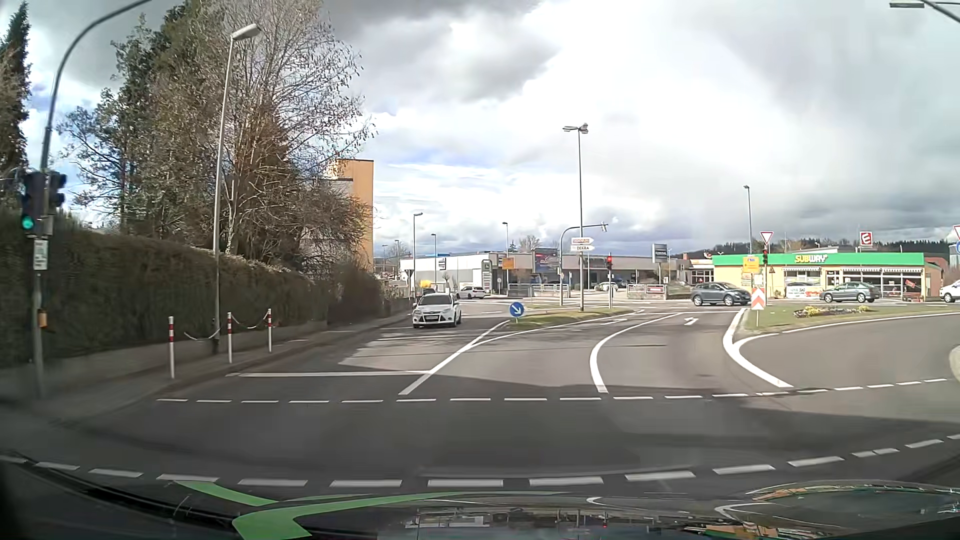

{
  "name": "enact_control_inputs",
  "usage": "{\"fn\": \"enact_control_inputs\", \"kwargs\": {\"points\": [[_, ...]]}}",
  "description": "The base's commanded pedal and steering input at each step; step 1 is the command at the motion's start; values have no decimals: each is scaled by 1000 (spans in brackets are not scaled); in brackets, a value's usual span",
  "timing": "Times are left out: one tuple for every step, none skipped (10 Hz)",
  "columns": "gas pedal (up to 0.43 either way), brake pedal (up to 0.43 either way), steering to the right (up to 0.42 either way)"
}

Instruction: Follow the waypoints while adhering to traffic rules and regulations

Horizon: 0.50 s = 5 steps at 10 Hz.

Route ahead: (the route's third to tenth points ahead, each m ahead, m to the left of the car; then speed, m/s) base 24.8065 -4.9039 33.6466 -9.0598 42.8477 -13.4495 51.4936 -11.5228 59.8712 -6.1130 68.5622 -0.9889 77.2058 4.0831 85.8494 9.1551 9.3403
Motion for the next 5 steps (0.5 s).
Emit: {"fn": "enact_control_inputs", "kwargs": {"points": [[0, 232, 17], [0, 232, 20], [0, 238, 22], [0, 238, 26], [0, 238, 29]]}}
